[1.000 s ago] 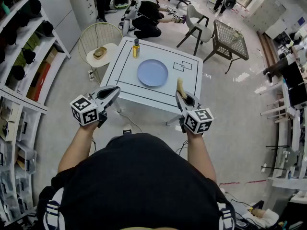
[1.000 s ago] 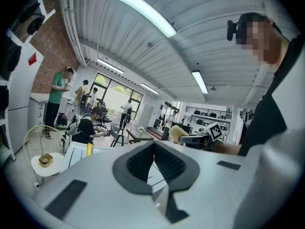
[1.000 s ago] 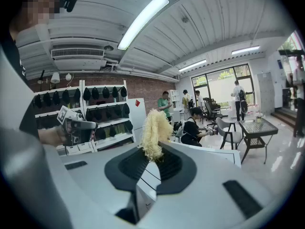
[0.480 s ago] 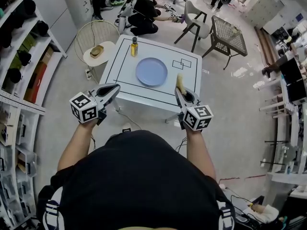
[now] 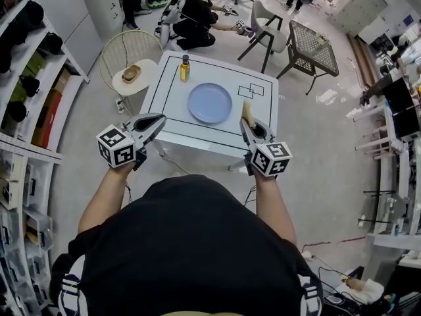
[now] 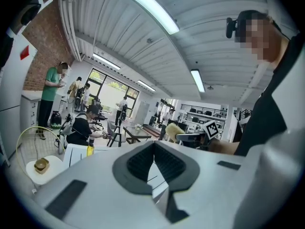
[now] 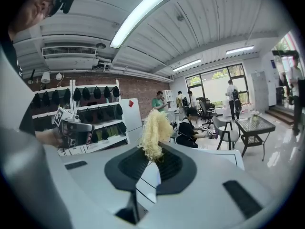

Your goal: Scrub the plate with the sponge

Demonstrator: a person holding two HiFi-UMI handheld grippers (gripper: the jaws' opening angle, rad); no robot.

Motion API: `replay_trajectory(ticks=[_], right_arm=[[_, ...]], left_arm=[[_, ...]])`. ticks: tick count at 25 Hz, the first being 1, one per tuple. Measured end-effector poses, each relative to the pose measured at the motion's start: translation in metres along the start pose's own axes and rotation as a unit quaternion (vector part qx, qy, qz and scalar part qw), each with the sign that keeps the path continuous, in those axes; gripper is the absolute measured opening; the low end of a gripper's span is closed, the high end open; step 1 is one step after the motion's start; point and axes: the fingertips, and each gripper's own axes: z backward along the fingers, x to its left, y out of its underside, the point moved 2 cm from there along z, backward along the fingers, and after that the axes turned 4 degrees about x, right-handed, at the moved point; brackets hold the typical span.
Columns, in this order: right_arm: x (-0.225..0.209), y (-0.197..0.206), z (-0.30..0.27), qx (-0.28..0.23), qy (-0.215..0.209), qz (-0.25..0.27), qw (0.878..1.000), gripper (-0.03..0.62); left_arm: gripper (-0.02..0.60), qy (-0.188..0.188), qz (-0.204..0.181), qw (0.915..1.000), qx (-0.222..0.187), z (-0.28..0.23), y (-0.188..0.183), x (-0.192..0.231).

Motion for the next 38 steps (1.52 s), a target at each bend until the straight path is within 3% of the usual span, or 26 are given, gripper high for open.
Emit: replay_trajectory(ticks=[17, 24, 38], right_arm=[[-0.016, -0.016, -0.076, 0.005, 0.014, -0.012, 1.0, 0.035], [-0.013, -0.024, -0.092, 0.003, 0.017, -0.019, 1.0, 0.035], [-0.027, -0.019, -0.107, 0.022, 0.002, -0.015, 1.0, 0.035]], left_arm=[[0.009, 0.032, -0.007, 0.9993, 0.019, -0.036, -0.022, 0.082], [0.009, 0.044, -0.024, 0.9985, 0.022, -0.032, -0.038, 0.089], [0.009, 0.028, -0.004, 0.9994, 0.022, -0.04, -0.027, 0.095]])
